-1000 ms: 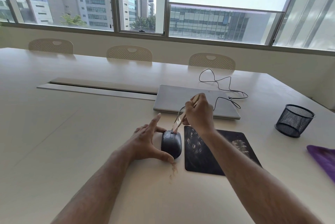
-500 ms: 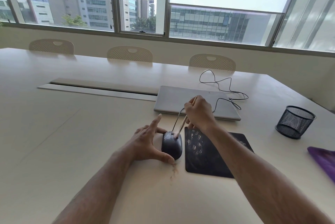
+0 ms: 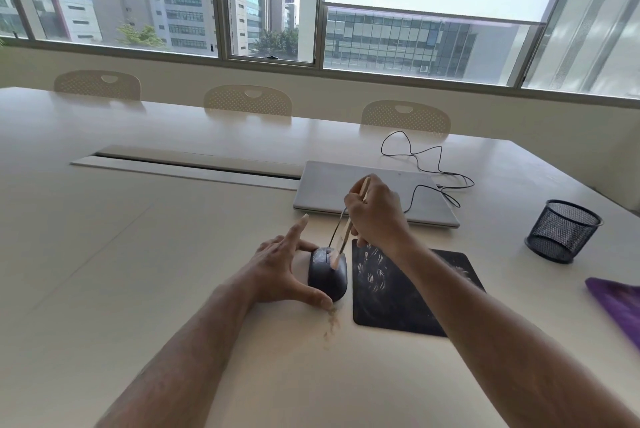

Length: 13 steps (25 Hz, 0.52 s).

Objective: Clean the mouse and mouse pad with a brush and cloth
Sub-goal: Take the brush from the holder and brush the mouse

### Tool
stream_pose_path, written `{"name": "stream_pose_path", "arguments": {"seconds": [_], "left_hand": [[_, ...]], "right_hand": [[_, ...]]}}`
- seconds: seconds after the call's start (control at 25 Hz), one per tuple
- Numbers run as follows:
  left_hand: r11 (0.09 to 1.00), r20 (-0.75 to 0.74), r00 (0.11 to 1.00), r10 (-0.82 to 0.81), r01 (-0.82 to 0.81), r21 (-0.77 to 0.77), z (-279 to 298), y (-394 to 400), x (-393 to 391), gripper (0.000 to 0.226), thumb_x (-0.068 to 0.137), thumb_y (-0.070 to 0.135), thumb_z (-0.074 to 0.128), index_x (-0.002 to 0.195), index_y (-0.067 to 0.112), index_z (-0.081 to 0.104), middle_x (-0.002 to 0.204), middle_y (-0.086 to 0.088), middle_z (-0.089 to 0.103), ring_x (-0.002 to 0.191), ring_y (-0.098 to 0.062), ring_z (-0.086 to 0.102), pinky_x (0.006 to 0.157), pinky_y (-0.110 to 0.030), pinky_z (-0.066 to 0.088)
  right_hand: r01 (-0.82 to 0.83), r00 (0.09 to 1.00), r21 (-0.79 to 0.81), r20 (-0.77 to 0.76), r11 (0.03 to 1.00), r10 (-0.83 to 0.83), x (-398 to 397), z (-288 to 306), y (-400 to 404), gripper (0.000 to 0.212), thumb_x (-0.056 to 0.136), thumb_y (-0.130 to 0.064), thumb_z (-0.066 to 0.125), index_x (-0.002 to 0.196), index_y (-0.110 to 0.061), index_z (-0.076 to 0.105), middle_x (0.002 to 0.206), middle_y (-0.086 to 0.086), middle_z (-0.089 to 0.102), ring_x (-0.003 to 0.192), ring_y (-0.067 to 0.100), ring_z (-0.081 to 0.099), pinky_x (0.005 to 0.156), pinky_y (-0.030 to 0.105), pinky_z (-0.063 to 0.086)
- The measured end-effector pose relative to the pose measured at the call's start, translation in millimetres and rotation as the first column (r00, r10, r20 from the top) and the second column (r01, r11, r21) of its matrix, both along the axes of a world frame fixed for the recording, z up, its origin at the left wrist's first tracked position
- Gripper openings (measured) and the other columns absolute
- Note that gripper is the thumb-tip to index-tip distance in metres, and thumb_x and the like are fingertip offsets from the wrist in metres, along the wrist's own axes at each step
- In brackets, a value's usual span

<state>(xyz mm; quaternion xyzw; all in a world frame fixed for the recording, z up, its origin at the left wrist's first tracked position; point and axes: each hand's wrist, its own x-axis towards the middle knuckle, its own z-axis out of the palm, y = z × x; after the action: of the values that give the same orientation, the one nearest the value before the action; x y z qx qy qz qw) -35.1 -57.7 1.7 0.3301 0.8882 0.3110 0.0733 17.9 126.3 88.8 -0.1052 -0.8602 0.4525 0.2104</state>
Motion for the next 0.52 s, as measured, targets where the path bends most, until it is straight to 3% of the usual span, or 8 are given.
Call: {"name": "stream_pose_path", "arguments": {"seconds": [0.16, 0.28, 0.4, 0.52], "left_hand": [[1.0, -0.006, 1.0, -0.009, 0.009, 0.001, 1, 0, 0, 0.146, 0.045, 0.08, 0.078, 0.155, 0.036, -0.006, 0.143, 0.018, 0.049, 0.145, -0.021, 0.024, 0.117, -0.042, 0.017], [1.0, -0.003, 1.0, -0.011, 0.011, 0.007, -1, -1, -1, 0.149, 0.04, 0.085, 0.075, 0.155, 0.038, -0.006, 0.141, 0.022, 0.049, 0.144, -0.021, 0.025, 0.118, -0.041, 0.018], [1.0, -0.008, 1.0, -0.013, 0.013, 0.009, -3, -2, -3, 0.15, 0.038, 0.088, 0.074, 0.155, 0.039, -0.006, 0.14, 0.023, 0.049, 0.144, -0.02, 0.025, 0.118, -0.041, 0.018], [1.0, -0.017, 1.0, -0.007, 0.007, 0.008, -4, -2, -3, 0.15, 0.037, 0.088, 0.075, 0.155, 0.039, -0.004, 0.139, 0.025, 0.049, 0.144, -0.016, 0.026, 0.118, -0.038, 0.018]], "right_hand": [[0.021, 1.0, 0.02, -0.007, 1.0, -0.021, 2, 5, 9, 0.008, 0.09, -0.01, 0.051, 0.092, -0.007, 0.058, 0.065, 0.011, 0.062, 0.037, 0.014, 0.057, 0.032, 0.026, 0.046], [0.082, 0.992, 0.108, -0.109, 0.991, -0.07, 0, -1, 25, 0.007, 0.09, -0.012, 0.055, 0.091, -0.015, 0.061, 0.074, 0.007, 0.067, 0.051, 0.019, 0.066, 0.041, 0.031, 0.054], [-0.001, 0.992, 0.282, -0.121, 0.959, 0.036, 1, -13, 32, 0.007, 0.089, -0.02, 0.063, 0.084, -0.023, 0.064, 0.067, -0.003, 0.068, 0.058, 0.02, 0.068, 0.06, 0.043, 0.06], [-0.13, 0.975, 0.329, -0.13, 0.935, 0.181, 11, -17, 33, 0.015, 0.089, -0.014, 0.066, 0.078, -0.024, 0.064, 0.059, 0.0, 0.067, 0.052, 0.021, 0.066, 0.055, 0.043, 0.057]]}}
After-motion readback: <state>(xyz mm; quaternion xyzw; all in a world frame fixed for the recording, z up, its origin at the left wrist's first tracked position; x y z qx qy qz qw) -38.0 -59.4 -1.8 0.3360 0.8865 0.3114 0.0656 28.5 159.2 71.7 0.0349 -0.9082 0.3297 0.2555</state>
